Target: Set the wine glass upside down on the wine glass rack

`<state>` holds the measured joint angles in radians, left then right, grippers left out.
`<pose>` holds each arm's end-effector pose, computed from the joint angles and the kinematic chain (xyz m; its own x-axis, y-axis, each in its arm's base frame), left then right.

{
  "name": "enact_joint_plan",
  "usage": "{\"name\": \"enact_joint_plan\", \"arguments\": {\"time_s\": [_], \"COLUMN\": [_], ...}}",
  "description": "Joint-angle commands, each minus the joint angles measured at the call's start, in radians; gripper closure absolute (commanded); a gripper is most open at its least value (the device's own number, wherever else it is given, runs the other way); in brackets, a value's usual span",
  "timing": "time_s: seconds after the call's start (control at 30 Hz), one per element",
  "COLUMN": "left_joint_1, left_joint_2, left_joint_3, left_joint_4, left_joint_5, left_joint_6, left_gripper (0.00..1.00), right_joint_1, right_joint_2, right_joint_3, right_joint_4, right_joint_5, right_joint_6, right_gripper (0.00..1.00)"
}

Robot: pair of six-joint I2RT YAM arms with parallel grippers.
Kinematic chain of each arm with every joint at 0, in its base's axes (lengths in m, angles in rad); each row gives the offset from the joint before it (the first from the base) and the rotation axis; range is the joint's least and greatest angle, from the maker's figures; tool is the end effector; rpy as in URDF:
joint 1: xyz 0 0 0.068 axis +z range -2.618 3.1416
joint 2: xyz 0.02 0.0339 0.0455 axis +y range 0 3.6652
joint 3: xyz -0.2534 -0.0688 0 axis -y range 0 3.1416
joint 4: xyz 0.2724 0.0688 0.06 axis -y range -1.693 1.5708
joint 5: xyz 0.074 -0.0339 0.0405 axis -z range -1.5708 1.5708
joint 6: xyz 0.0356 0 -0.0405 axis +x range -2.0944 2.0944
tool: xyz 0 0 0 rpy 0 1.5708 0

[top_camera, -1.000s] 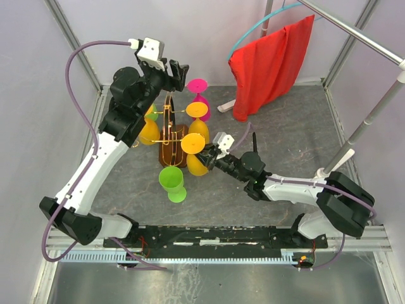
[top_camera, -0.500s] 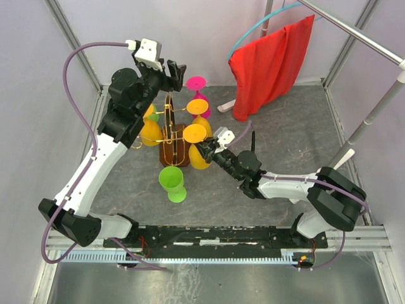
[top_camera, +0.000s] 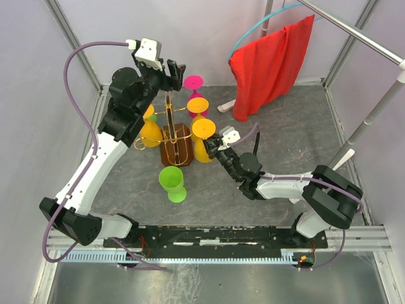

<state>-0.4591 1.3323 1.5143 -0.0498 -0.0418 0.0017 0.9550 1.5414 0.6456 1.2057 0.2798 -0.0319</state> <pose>0.2927 -0.1430 0.4825 0.1189 -0.0569 -0.9913 0.4054 0.9141 -0.0038 0.2002 0.2659 0.2246 0.1962 0.2243 -0.9546 -0.6267 0.7774 0.0538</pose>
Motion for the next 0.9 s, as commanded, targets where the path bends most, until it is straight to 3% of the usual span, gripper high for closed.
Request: {"name": "enact_joint_plan", "arguments": {"time_s": [0.0,0.33,0.53,0.77,0.87], "left_joint_1": [0.008,0.011,0.012,0.011,0.012], "left_joint_2": [0.004,-0.014,-0.028,-0.043,-0.052], "left_joint_3": [0.0,-0.025,-0.036,-0.048,-0.052], "left_joint_4": [0.059,0.057,0.05,0.042,0.03], "left_joint_5": [0.024,0.019,0.01,0.004,-0.001], "left_joint_6": [0.019,0.017,0.02,0.024,0.029], "left_gripper": [0.21,0.2,0.19,0.18,0.17], "right_joint_1": [-0.002,0.0,0.024,0.057,0.058], "right_joint_2": [-0.054,-0.198,-0.215,-0.184,-0.201], "right_joint_3": [-0.026,-0.093,-0.06,-0.041,-0.058], "right_joint_4": [0.079,-0.054,-0.176,-0.203,-0.2], "right_joint_5": [0.062,-0.014,-0.116,-0.109,-0.084], "right_joint_6": [-0.028,-0.01,-0.061,-0.092,-0.088], "right_gripper": [0.99,0.99,0.99,0.99,0.87]}}
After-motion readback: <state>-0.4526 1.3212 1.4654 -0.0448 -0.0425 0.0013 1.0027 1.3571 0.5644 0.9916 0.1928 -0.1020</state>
